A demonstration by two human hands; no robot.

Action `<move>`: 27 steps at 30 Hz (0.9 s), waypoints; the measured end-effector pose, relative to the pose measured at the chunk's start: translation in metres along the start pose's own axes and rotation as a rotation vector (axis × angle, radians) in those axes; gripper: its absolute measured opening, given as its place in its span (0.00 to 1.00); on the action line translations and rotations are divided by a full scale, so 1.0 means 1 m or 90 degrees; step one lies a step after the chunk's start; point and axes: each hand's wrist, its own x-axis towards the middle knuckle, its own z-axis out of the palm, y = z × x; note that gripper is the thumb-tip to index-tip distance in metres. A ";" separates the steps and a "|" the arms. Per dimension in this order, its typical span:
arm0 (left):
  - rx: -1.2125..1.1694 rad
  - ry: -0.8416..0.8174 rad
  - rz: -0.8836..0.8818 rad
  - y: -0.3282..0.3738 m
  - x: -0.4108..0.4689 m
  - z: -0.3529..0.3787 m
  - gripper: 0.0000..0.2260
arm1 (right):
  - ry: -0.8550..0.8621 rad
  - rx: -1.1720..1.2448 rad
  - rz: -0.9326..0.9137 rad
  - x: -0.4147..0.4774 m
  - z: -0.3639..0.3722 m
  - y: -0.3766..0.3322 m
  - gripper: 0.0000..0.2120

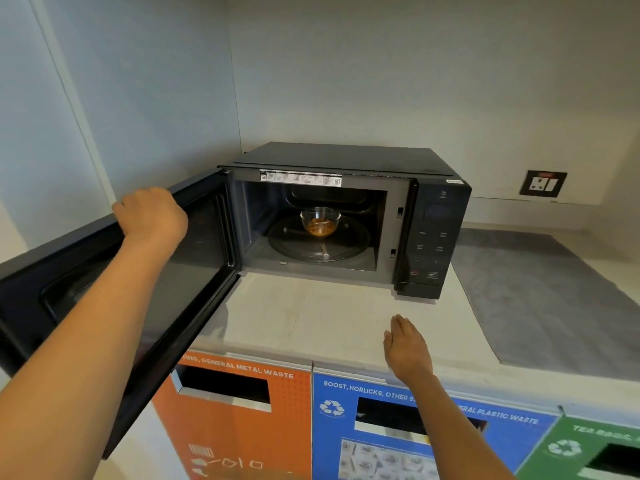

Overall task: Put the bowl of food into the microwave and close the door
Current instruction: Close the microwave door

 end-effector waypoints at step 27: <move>-0.035 -0.175 0.240 0.135 -0.071 -0.032 0.17 | -0.017 0.040 -0.058 0.009 -0.003 0.018 0.24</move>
